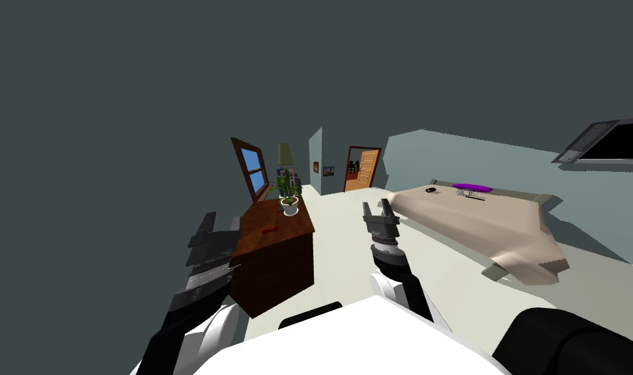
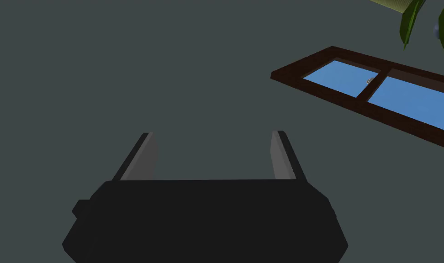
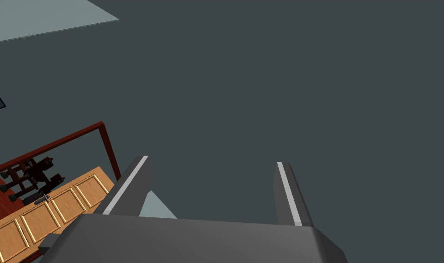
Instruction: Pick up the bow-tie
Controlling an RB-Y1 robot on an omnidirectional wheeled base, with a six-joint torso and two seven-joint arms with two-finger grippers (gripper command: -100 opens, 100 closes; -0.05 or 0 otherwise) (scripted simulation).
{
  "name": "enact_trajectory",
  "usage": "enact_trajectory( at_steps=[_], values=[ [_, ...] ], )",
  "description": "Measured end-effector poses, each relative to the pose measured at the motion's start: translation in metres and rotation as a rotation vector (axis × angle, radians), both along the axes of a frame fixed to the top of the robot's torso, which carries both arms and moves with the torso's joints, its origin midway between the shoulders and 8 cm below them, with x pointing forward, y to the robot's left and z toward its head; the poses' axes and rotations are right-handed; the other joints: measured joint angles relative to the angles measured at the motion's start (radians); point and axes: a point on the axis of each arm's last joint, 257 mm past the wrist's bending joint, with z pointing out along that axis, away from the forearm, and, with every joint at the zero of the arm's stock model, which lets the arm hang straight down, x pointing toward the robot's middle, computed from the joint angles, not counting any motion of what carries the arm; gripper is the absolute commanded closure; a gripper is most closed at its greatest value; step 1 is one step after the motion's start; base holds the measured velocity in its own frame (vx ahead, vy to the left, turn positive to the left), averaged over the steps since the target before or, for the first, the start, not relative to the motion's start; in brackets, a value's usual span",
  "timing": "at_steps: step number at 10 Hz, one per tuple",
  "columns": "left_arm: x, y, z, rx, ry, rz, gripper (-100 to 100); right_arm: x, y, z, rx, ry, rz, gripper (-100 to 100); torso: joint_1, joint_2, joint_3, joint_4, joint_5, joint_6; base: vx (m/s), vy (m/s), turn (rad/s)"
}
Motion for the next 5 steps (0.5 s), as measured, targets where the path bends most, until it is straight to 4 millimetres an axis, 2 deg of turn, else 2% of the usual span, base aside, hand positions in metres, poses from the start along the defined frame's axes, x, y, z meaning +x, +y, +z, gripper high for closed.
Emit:
enact_trajectory(
  at_steps=[3,5],
  values=[
    [0.015,-0.005,-0.009,0.036,0.043,-0.042,-100,0.000,0.000,0.000,0.000,0.000,0.000,0,-0.002,-0.001,0.000,0.000,0.000,0.000,0.004,-0.030,-0.014],
    [0.030,-0.001,-0.018,0.040,0.092,-0.071,-100,0.000,0.000,0.000,0.000,0.000,0.000,0,-0.003,-0.001,0.000,0.000,-0.001,0.000,0.006,-0.050,-0.020]
  ],
)
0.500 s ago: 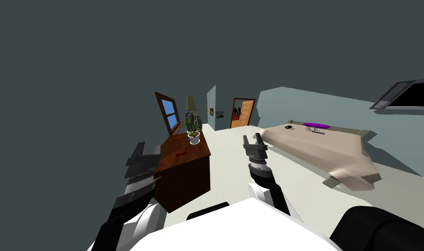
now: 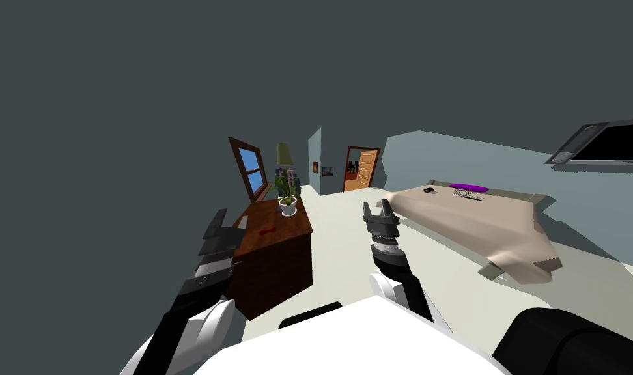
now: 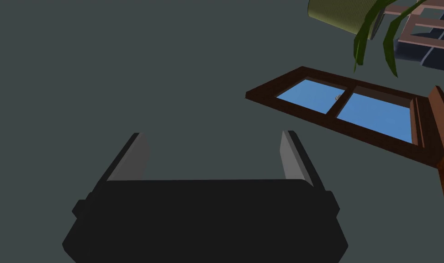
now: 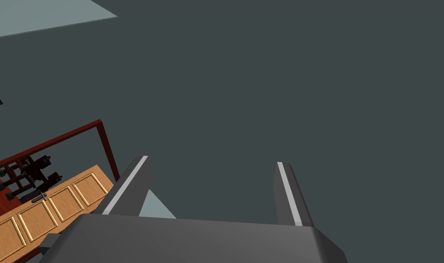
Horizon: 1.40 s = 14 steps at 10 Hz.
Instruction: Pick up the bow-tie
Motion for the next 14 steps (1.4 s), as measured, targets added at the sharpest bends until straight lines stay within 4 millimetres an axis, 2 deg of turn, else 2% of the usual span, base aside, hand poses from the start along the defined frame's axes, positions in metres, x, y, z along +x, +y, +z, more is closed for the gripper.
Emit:
enact_trajectory(
  at_steps=[10,14],
  values=[
    [0.077,0.028,-0.043,-0.106,0.215,-0.055,-100,0.000,0.000,0.000,0.000,0.000,0.000,0,0.000,0.000,0.000,0.000,0.000,0.000,0.005,-0.040,-0.020],
    [0.097,0.037,-0.057,-0.149,0.294,-0.062,-100,0.000,0.000,0.000,0.000,0.000,0.000,0,0.001,0.000,0.000,0.000,0.000,0.000,0.003,-0.025,-0.021]
  ],
)
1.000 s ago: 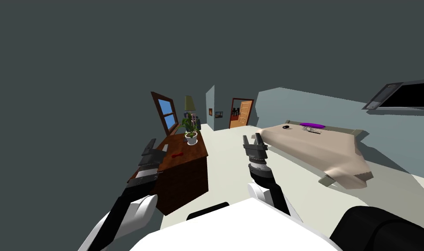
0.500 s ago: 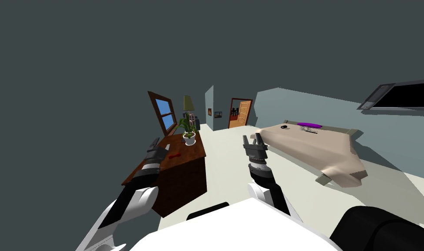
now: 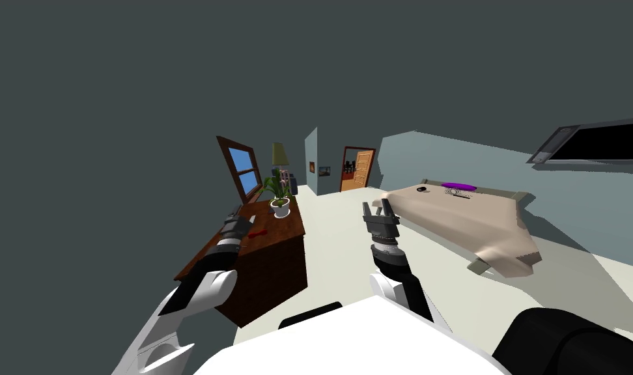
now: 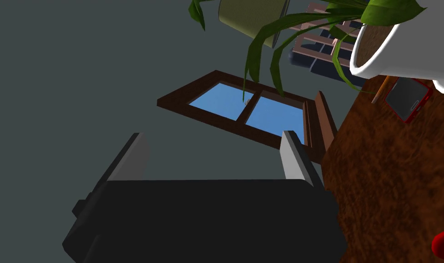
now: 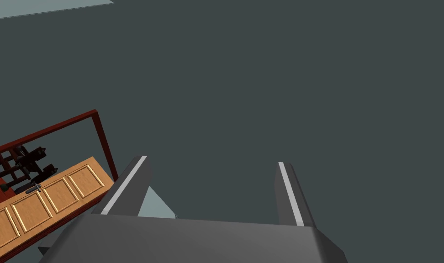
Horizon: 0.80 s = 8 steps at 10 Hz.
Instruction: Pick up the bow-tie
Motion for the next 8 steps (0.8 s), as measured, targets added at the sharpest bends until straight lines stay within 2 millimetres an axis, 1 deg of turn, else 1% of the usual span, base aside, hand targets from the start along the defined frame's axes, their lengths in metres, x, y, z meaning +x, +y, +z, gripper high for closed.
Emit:
enact_trajectory(
  at_steps=[3,4,5,7,8],
  values=[
    [0.021,0.012,-0.013,-0.049,0.075,-0.008,-100,0.000,0.000,0.000,0.000,0.000,0.000,0,-0.001,-0.001,0.000,0.000,0.000,0.000,0.008,-0.039,-0.025],
    [0.026,0.014,-0.022,-0.062,0.105,-0.009,-100,0.000,0.000,0.000,0.000,0.000,0.000,0,-0.001,0.000,0.000,0.000,0.000,0.000,0.002,-0.014,0.001],
    [0.028,0.015,-0.026,-0.066,0.122,-0.009,-100,0.000,0.000,0.000,0.000,0.000,0.000,0,0.001,0.000,0.000,0.000,0.000,0.000,0.003,-0.026,-0.040],
    [0.040,0.024,-0.034,-0.094,0.167,-0.012,-100,0.000,0.000,0.000,0.000,0.000,0.000,0,0.000,0.000,0.000,0.000,0.000,0.000,0.007,-0.018,-0.014],
    [0.041,0.024,-0.038,-0.099,0.184,-0.012,-100,0.000,0.000,0.000,0.000,0.000,0.000,0,0.001,0.000,0.000,0.000,0.000,0.000,0.004,-0.023,-0.048]
  ],
)
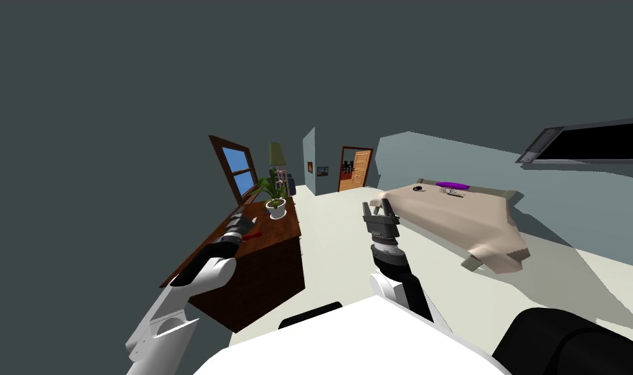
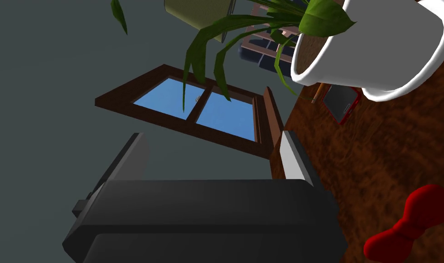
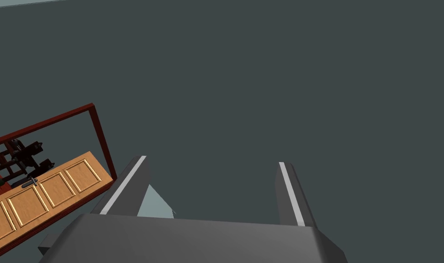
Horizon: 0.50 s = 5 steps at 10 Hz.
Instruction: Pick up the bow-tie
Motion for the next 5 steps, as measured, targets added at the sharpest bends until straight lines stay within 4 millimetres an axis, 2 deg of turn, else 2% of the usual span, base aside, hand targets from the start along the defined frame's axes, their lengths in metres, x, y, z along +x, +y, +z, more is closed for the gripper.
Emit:
enact_trajectory(
  at_steps=[5],
  values=[
    [0.019,0.011,-0.020,-0.060,0.108,-0.007,-100,0.000,0.000,0.000,0.000,0.000,0.000,0,-0.001,0.000,0.000,0.000,0.000,0.000,0.007,-0.019,-0.021]
  ],
)
